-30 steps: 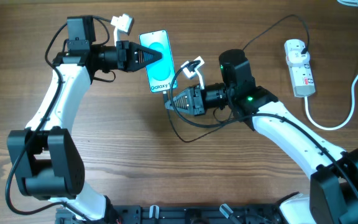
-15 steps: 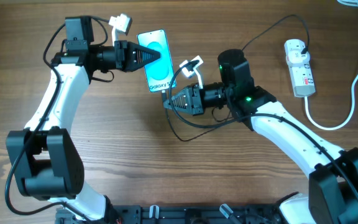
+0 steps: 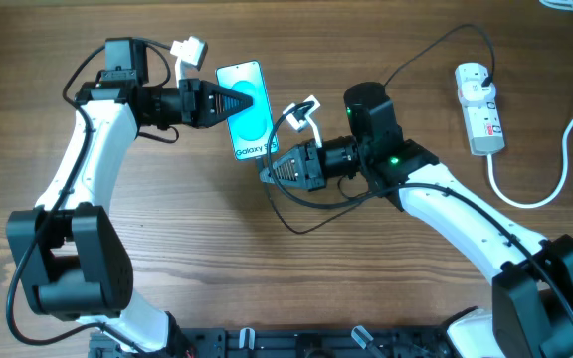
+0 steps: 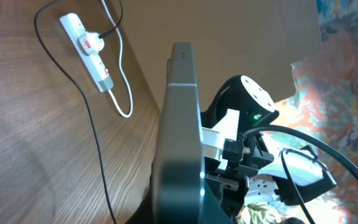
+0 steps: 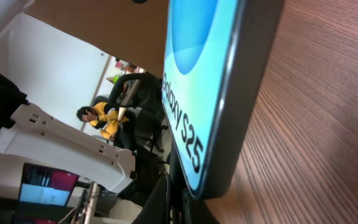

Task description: Plug charger to phone and switch on socket

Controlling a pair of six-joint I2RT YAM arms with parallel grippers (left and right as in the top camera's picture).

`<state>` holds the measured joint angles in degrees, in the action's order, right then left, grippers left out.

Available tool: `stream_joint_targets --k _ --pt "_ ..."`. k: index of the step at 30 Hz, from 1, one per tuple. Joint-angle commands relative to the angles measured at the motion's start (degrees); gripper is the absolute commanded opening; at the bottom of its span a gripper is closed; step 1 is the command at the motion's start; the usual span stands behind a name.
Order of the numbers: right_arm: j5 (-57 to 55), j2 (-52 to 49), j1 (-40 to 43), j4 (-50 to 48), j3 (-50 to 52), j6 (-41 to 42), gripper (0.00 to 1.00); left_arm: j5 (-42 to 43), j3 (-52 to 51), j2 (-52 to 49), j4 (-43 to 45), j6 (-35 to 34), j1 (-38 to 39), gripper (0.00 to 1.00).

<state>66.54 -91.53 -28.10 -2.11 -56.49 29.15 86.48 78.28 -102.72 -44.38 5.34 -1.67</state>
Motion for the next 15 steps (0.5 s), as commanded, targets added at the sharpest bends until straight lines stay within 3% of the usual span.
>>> stream_joint_targets --k 1,7,15 --pt "-3.52 0.13 1.11 -1.97 -1.92 -0.37 0.06 -0.63 -0.76 0.17 -0.74 5.18 1.46 0.04" --pt "-3.5 0.13 1.09 0.9 -1.92 -0.66 0.11 -0.61 -0.76 0.17 6.54 -0.79 -0.68 0.04" --pt "-3.5 0.13 0.61 2.49 -1.92 -0.7 0.3 -0.61 -0.76 0.17 15.98 -13.35 -3.76 0.04"
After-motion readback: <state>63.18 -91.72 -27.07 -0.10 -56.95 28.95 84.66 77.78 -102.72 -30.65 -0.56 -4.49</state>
